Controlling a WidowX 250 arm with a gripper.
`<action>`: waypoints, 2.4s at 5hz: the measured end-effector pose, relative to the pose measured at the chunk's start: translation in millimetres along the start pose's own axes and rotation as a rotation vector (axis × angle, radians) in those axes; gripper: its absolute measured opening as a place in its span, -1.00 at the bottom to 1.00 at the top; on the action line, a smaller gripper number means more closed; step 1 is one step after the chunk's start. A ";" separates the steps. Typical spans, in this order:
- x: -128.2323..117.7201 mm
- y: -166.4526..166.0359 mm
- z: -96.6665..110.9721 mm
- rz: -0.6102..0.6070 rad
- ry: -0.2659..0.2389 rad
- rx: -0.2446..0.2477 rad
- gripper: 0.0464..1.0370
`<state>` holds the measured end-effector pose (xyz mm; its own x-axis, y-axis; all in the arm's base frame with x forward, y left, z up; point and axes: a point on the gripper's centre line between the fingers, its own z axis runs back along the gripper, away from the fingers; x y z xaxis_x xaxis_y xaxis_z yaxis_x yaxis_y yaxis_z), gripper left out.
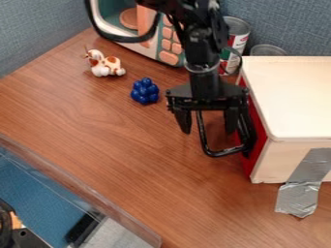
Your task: Open the drawer
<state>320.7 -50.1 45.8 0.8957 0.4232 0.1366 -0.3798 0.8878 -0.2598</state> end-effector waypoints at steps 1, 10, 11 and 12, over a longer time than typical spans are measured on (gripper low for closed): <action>-3.3 3.7 -17.5 -0.007 0.033 0.041 0.82; -45.7 111.2 9.8 0.059 0.093 0.194 -0.76; -51.3 112.6 9.7 0.078 0.088 0.195 -0.76; -54.7 114.2 7.5 0.119 0.068 0.202 -0.78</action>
<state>226.6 29.6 15.8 0.8526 0.5201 0.0498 -0.5162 0.8533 -0.0733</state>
